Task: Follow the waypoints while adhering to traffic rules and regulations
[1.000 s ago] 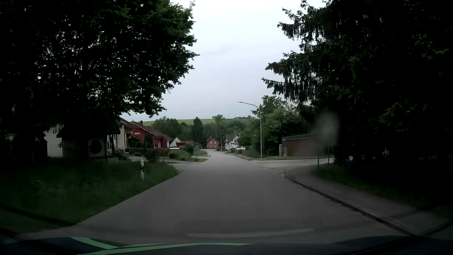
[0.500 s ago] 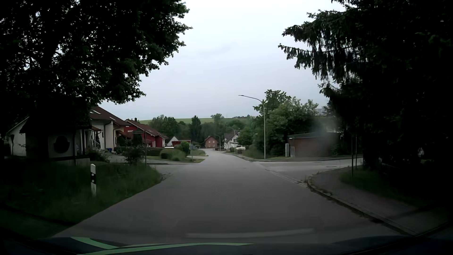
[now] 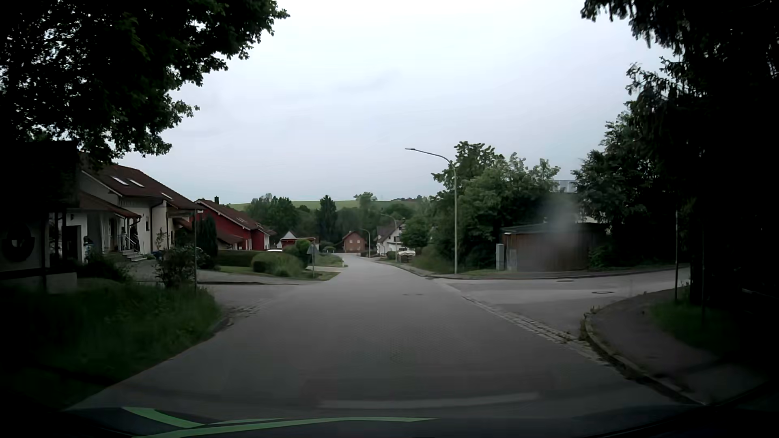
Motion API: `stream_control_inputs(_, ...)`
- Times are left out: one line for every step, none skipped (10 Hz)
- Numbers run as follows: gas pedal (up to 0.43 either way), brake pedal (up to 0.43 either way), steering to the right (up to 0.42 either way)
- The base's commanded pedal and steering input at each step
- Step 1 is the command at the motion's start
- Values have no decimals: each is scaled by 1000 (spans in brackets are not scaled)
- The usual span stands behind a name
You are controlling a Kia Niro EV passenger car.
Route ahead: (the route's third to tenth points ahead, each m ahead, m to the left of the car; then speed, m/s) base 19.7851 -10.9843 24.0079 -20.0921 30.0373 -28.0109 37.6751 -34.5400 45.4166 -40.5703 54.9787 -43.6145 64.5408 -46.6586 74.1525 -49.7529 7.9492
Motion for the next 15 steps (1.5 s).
stream_control_inputs(0, 250, 67)
stream_control_inputs(0, 250, 82)
stream_control_inputs(0, 250, 102)
stream_control_inputs(0, 250, 122)
stream_control_inputs(0, 250, 137)
stream_control_inputs(0, 244, 154)
stream_control_inputs(0, 244, 171)
stream_control_inputs(0, 238, 193)
stream_control_inputs(0, 232, 212)
stream_control_inputs(0, 238, 227)
stream_control_inputs(0, 232, 241)
stream_control_inputs(0, 220, 251)
stream_control_inputs(0, 213, 264)
stream_control_inputs(0, 207, 281)
stream_control_inputs(0, 195, 300)
